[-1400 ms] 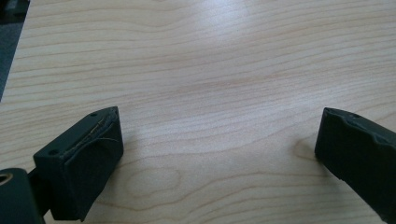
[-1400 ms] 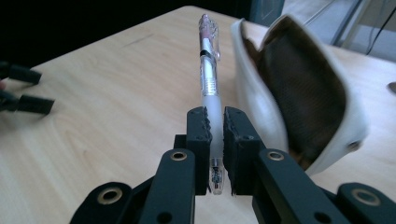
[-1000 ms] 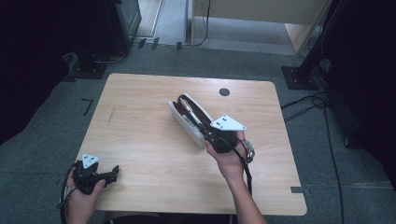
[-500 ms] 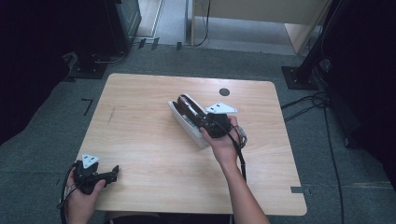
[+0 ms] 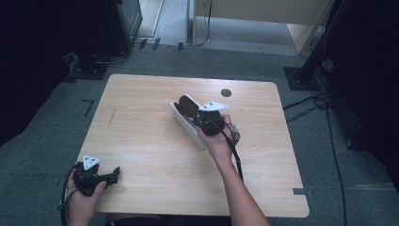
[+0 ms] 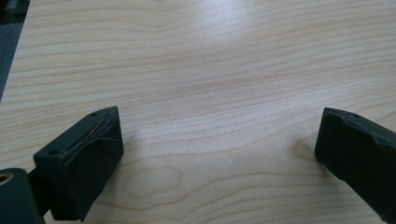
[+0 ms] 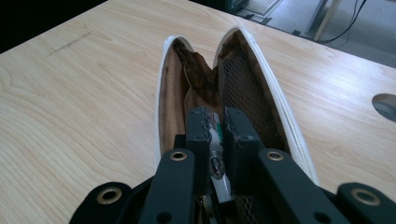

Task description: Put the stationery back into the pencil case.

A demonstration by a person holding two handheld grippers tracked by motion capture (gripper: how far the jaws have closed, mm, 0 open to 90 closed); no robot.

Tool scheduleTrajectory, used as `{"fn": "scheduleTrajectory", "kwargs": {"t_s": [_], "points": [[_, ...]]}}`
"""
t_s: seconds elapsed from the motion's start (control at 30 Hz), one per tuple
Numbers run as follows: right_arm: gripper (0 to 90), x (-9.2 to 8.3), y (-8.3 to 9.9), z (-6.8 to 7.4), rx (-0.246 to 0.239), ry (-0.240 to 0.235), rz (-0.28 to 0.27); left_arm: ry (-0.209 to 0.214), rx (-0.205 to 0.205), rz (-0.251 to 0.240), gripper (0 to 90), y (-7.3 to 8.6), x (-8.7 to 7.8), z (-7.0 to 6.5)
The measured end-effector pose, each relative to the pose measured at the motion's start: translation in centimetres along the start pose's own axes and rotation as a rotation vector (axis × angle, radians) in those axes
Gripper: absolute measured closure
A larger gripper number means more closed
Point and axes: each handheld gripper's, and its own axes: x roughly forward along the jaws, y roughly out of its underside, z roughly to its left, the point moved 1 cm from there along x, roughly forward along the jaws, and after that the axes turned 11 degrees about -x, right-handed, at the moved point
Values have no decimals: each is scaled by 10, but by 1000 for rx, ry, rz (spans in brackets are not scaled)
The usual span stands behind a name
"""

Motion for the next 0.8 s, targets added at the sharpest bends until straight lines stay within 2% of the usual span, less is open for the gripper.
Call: {"fn": "scheduleTrajectory", "kwargs": {"t_s": [0.23,0.43,0.57,0.67,0.8], "points": [[815,9,-4,3,-5,6,7,0,0,0,12,0,0,0],[785,7,-7,2,4,16,-31,0,0,1,12,0,0,0],[748,-1,-7,-2,28,14,-59,0,0,0,12,0,0,0],[711,-13,-5,-1,46,5,-105,0,0,0,12,0,0,0],[618,-28,2,-2,55,9,-142,-1,1,2,12,0,0,0]]}}
